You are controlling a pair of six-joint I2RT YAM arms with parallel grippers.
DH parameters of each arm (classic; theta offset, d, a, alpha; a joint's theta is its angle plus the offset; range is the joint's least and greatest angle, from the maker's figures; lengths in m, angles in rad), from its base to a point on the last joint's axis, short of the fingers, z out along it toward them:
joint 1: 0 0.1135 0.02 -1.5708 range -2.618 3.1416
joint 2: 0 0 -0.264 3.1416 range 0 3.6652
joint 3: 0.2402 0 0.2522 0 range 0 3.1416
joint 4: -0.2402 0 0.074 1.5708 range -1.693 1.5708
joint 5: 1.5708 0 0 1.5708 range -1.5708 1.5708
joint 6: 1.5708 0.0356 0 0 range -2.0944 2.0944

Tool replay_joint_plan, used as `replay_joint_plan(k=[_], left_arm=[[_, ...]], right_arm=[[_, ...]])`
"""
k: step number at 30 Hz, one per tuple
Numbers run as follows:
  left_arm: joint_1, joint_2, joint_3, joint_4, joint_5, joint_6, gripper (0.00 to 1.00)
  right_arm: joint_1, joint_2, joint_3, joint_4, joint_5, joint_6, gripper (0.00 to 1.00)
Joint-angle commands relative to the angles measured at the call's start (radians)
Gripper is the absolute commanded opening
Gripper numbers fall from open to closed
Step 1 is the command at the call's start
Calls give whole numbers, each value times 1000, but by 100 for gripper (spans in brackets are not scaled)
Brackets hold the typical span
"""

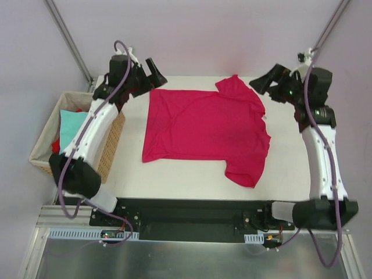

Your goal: Fold and stack the t-shirts

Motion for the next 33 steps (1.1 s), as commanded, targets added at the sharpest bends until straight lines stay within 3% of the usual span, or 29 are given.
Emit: replay_joint_plan(k=[1, 6, 8, 9, 11, 17, 21, 25, 33], left_arm=[[-146, -153, -330, -44, -144, 6, 99], [-182, -291, -566, -53, -131, -111, 98], [-182, -334, -649, -63, -177, -155, 98], [-182, -350, -673, -63, -191, -202, 98], [-180, -380, -739, -66, -203, -253, 98], [-180, -445, -868, -66, -258, -443, 96], [-180, -436, -872, -57, -274, -454, 95], [-180, -410, -853, -55, -258, -431, 96], [-182, -462, -884, -53, -278, -435, 98]], right_arm=[[32, -137, -288, -199, 70, -5, 100], [207, -266, -407, -294, 188, 150, 100], [328, -256, -410, -379, 415, 193, 100], [351, -230, -416, -469, 478, 216, 100], [354, -217, -491, -481, 517, 238, 100], [215, -260, -689, -378, 262, 265, 100], [203, -219, -706, -307, 379, 129, 100], [203, -112, -663, -286, 374, 0, 100], [199, -36, -756, -249, 299, 20, 100]])
